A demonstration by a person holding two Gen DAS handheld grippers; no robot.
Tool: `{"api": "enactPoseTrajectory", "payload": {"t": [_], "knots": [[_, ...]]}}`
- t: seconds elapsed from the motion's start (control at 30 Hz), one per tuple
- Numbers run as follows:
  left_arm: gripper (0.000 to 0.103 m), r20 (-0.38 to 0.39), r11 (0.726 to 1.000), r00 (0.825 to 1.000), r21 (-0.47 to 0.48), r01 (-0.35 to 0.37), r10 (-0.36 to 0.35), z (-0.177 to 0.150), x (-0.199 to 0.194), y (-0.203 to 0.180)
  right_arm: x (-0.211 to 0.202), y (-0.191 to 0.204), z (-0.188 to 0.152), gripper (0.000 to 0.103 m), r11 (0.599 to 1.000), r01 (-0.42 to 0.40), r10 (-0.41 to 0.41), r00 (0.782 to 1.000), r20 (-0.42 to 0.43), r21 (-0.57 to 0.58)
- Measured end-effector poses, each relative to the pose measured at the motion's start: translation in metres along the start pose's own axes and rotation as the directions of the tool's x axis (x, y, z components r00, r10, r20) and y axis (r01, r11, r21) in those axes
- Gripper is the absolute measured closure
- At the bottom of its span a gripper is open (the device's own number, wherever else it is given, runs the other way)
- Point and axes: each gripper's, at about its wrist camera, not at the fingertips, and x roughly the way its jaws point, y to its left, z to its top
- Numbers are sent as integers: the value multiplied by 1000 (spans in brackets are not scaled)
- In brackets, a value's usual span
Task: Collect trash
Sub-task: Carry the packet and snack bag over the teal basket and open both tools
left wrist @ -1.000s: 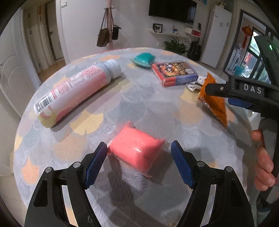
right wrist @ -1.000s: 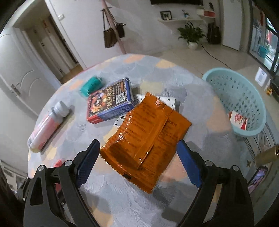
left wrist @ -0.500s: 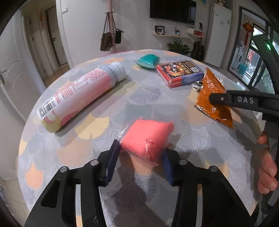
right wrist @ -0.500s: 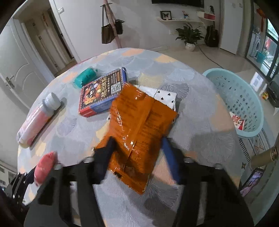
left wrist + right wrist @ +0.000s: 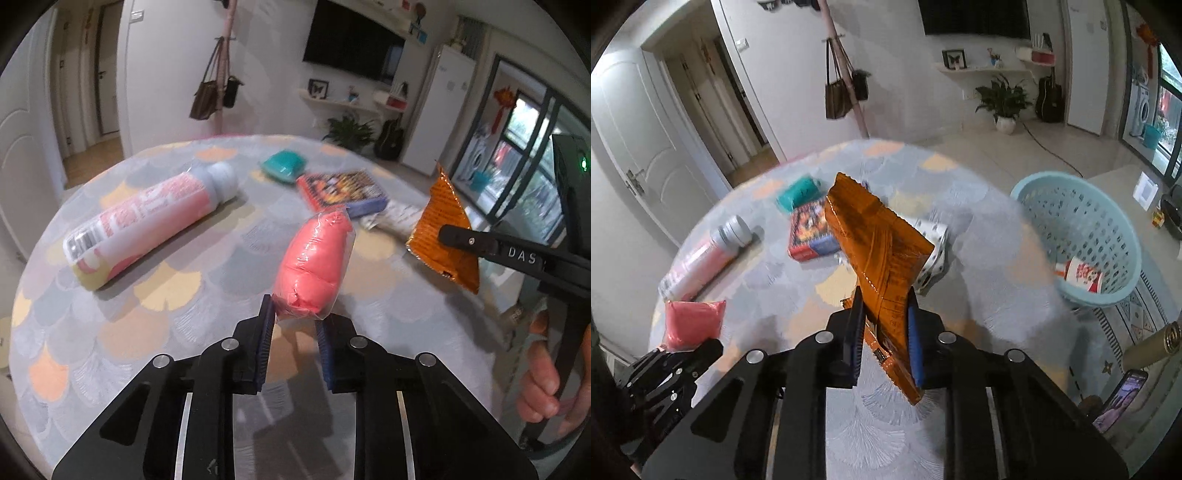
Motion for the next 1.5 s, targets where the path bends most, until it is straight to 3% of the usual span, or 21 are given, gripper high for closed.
{"api": "enactPoseTrajectory", "payload": {"t": [0.37,0.63,0.83,1.03,1.23,1.37,1.5], "knots": [[82,84,990,990,89,109,-117,49,-4,-53,-56,-47,29,85,998,32,-42,984,172,61],[82,61,957,975,215,195,-213,86,23,-120,-65,-103,46,85,983,107,-140,964,226,151],[82,22,933,969,277,230,-245,110,58,-165,-62,-148,60,85,965,156,-206,950,236,211],[82,-84,916,959,282,285,-272,129,120,-209,-32,-197,69,85,936,213,-273,943,191,281],[82,-203,904,945,296,309,-257,131,184,-244,18,-251,65,85,896,238,-287,954,81,375],[82,-315,902,916,272,336,-247,126,229,-263,49,-282,53,84,854,281,-313,950,1,439],[81,-331,891,910,289,350,-250,125,249,-274,71,-297,42,84,842,291,-302,952,-50,455]]}}
